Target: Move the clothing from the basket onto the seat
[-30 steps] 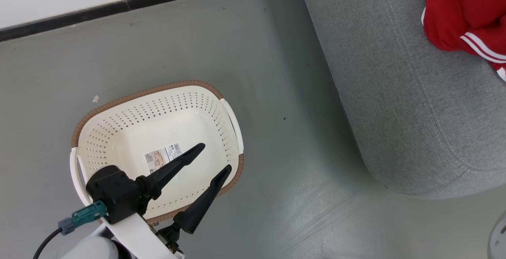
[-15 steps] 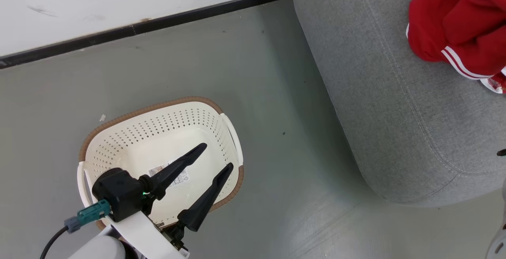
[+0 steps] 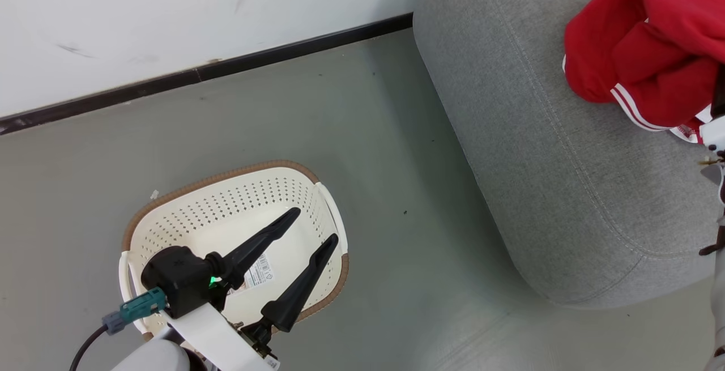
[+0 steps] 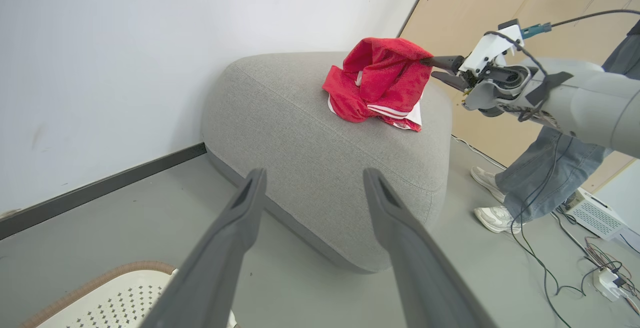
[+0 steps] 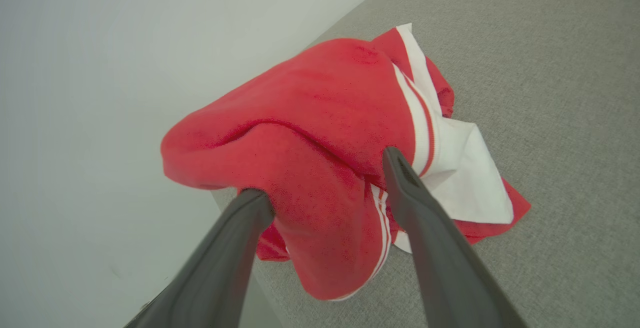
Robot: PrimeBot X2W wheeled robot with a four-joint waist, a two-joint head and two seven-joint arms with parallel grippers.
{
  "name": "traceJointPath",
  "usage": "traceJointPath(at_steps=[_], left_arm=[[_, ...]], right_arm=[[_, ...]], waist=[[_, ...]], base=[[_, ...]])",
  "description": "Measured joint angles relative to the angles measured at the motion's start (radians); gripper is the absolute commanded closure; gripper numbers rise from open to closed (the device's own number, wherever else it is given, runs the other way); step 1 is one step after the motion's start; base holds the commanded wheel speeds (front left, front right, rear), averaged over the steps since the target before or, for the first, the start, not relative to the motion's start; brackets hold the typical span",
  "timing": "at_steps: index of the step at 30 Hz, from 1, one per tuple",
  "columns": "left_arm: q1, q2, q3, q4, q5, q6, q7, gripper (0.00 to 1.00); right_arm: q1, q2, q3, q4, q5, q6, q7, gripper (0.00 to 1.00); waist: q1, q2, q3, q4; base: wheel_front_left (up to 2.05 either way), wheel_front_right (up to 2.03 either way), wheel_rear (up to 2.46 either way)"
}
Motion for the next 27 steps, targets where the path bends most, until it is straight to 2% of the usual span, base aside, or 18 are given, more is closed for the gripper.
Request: traceJointPath(at_steps=[14, 27], left_arm=[[0.023, -0.015, -0.006, 0.016, -0.005, 0.019, -0.004, 0.0], [0.024, -0.016, -0.008, 0.006, -0.005, 0.039, -0.004, 0.0]], right_arm=[[0.085, 0.0, 0.034, 0.041, 0.061, 0.0, -0.01, 0.0], [0.132, -0.002, 0.072, 0.044, 0.101, 0.0, -0.035, 0.0]], waist=[[0.0001, 0.0, -0.046, -0.016], [0.0001, 0.0, -0.04, -0.034]], base=[[0.0, 0.0, 0.0], [0.0, 0.0, 0.0]])
